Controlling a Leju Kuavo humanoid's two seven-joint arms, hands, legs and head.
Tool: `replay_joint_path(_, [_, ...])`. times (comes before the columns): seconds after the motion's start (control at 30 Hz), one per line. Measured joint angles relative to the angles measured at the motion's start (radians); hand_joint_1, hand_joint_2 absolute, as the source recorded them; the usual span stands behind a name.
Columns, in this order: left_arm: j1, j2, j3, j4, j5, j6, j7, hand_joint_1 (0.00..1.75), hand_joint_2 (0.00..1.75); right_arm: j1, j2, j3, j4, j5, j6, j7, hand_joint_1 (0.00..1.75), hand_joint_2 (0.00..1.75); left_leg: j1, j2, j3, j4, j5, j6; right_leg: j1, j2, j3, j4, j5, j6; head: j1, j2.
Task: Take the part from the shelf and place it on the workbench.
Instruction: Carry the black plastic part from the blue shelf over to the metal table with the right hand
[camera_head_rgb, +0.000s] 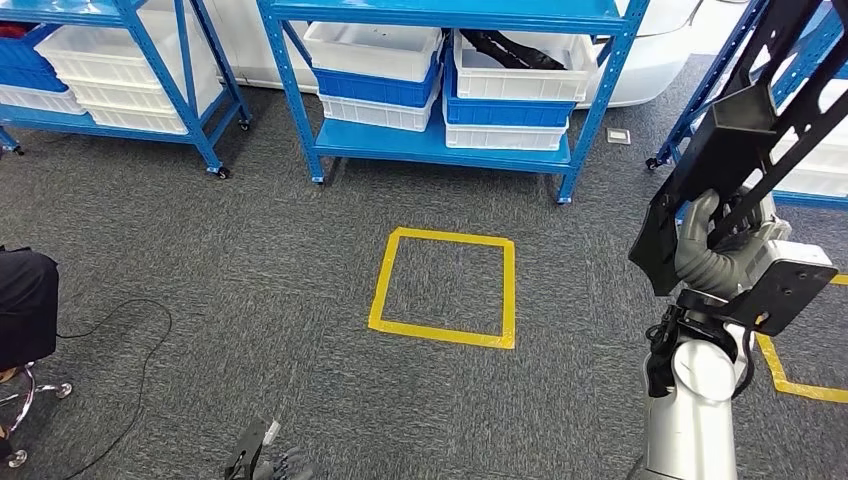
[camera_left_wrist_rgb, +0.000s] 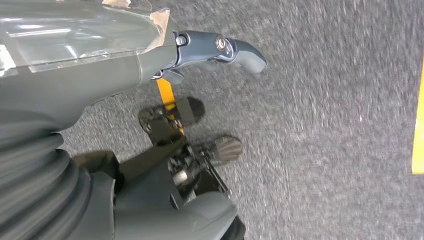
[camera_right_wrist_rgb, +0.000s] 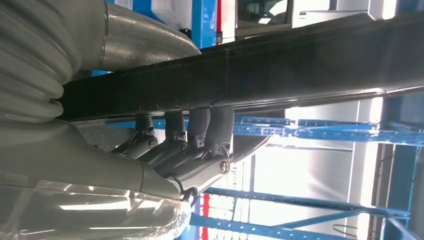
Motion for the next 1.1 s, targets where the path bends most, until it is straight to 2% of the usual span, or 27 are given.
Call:
replay_joint_path(0.03, [-0.001, 0.000, 0.000, 0.000, 0.000, -0.001, 0.000, 0.00, 1.75, 0.001, -0.003, 0.000, 0.000, -0.002, -0.002, -0.002, 1.75, 1.75, 0.002, 0.002, -0.004, -0.006, 0.012, 0.007, 0.001, 0.001, -0.011, 0.019, -0.013, 0.001, 0.002, 0.000])
replay_joint_path(0.07, [-0.002, -0.001, 0.000, 0.000, 0.000, -0.003, 0.000, 0.00, 1.75, 0.003, -0.008, 0.000, 0.000, -0.003, -0.004, -0.004, 1.75, 1.75, 0.004, 0.004, -0.011, -0.010, 0.025, 0.012, 0.002, 0.003, -0.029, 0.059, -0.040, -0.002, 0.004, 0.000])
replay_joint_path(0.13, [-0.003, 0.000, 0.001, 0.000, 0.000, -0.006, 0.002, 0.00, 1.75, 0.007, -0.017, 0.000, 0.001, -0.006, -0.009, -0.005, 1.75, 1.75, 0.004, 0.006, -0.032, -0.010, 0.044, 0.018, 0.001, 0.006, -0.080, 0.194, -0.119, -0.008, 0.007, 0.000])
replay_joint_path(0.17, [-0.003, 0.000, 0.001, 0.000, 0.000, -0.008, 0.003, 0.00, 1.75, 0.010, -0.020, 0.000, 0.001, -0.006, -0.011, -0.005, 1.75, 1.75, 0.004, 0.006, -0.041, -0.009, 0.052, 0.017, 0.000, 0.006, -0.098, 0.255, -0.147, -0.006, 0.008, 0.000])
replay_joint_path(0.2, [-0.003, -0.001, 0.001, 0.000, 0.001, -0.010, 0.005, 0.00, 1.75, 0.013, -0.022, 0.000, 0.002, -0.006, -0.012, -0.005, 1.75, 1.75, 0.004, 0.007, -0.049, -0.008, 0.059, 0.015, -0.001, 0.006, -0.100, 0.286, -0.162, -0.001, 0.008, 0.000])
replay_joint_path(0.23, [-0.003, -0.001, 0.001, 0.000, 0.001, -0.012, 0.005, 0.00, 1.75, 0.015, -0.023, 0.000, 0.003, -0.007, -0.013, -0.005, 1.75, 1.75, 0.004, 0.007, -0.056, -0.007, 0.066, 0.013, -0.001, 0.006, -0.080, 0.275, -0.161, 0.006, 0.008, 0.000])
replay_joint_path(0.27, [-0.003, -0.001, 0.001, 0.000, 0.001, -0.013, 0.006, 0.00, 1.75, 0.016, -0.024, 0.000, 0.003, -0.007, -0.013, -0.005, 1.75, 1.75, 0.005, 0.007, -0.061, -0.005, 0.070, 0.010, -0.002, 0.006, -0.039, 0.222, -0.147, 0.015, 0.009, 0.000])
replay_joint_path(0.3, [-0.003, -0.001, 0.001, 0.000, 0.002, -0.013, 0.006, 0.00, 1.75, 0.016, -0.024, 0.000, 0.003, -0.007, -0.013, -0.005, 1.75, 1.75, 0.005, 0.007, -0.066, -0.001, 0.073, 0.007, -0.004, 0.005, 0.013, 0.143, -0.130, 0.022, 0.009, 0.000])
replay_joint_path(0.33, [-0.004, -0.001, 0.001, 0.000, 0.002, -0.014, 0.006, 0.00, 1.75, 0.015, -0.025, 0.000, 0.004, -0.007, -0.013, -0.005, 1.75, 1.75, 0.003, 0.007, -0.072, 0.004, 0.075, 0.004, -0.004, 0.006, 0.059, 0.071, -0.117, 0.024, 0.009, 0.000])
replay_joint_path(0.37, [-0.004, -0.001, 0.001, 0.000, 0.003, -0.014, 0.006, 0.00, 1.75, 0.015, -0.026, 0.000, 0.004, -0.007, -0.013, -0.006, 1.75, 1.75, 0.000, 0.007, -0.078, 0.009, 0.075, 0.001, -0.006, 0.006, 0.090, 0.019, -0.108, 0.021, 0.009, 0.000])
replay_joint_path(0.4, [-0.005, 0.000, 0.001, 0.000, 0.004, -0.014, 0.006, 0.00, 1.75, 0.015, -0.026, 0.000, 0.004, -0.007, -0.013, -0.006, 1.75, 1.75, -0.003, 0.007, -0.084, 0.014, 0.077, 0.002, -0.006, 0.007, 0.102, -0.007, -0.107, 0.015, 0.008, 0.000])
replay_joint_path(0.5, [-0.005, 0.003, 0.002, 0.000, 0.007, -0.015, 0.004, 0.00, 1.75, 0.016, -0.026, -0.001, 0.005, -0.008, -0.015, -0.006, 1.75, 1.75, -0.005, 0.006, -0.095, 0.015, 0.086, 0.013, -0.003, 0.009, 0.096, -0.010, -0.100, 0.000, 0.005, 0.000])
replay_joint_path(0.67, [-0.005, 0.005, 0.002, 0.000, 0.012, -0.017, -0.001, 0.00, 1.75, 0.015, -0.026, -0.001, 0.005, -0.007, -0.015, -0.006, 1.75, 1.75, 0.000, 0.006, -0.096, 0.007, 0.098, -0.002, 0.004, 0.008, 0.091, -0.010, -0.092, -0.013, 0.005, 0.000])
replay_joint_path(0.9, [-0.005, 0.006, 0.002, 0.001, 0.012, -0.018, -0.001, 0.00, 1.75, 0.015, -0.026, -0.001, 0.005, -0.007, -0.015, -0.006, 1.75, 1.75, 0.003, 0.006, -0.100, 0.004, 0.106, -0.016, 0.008, 0.008, 0.086, -0.008, -0.088, -0.020, 0.006, 0.000])
replay_joint_path(1.1, [-0.005, 0.006, 0.002, 0.001, 0.012, -0.020, -0.004, 0.00, 1.75, 0.015, -0.025, -0.001, 0.005, -0.004, -0.018, -0.005, 1.75, 1.75, 0.000, 0.005, -0.105, 0.004, 0.108, -0.019, 0.007, 0.008, 0.080, -0.008, -0.084, -0.021, 0.006, 0.000])
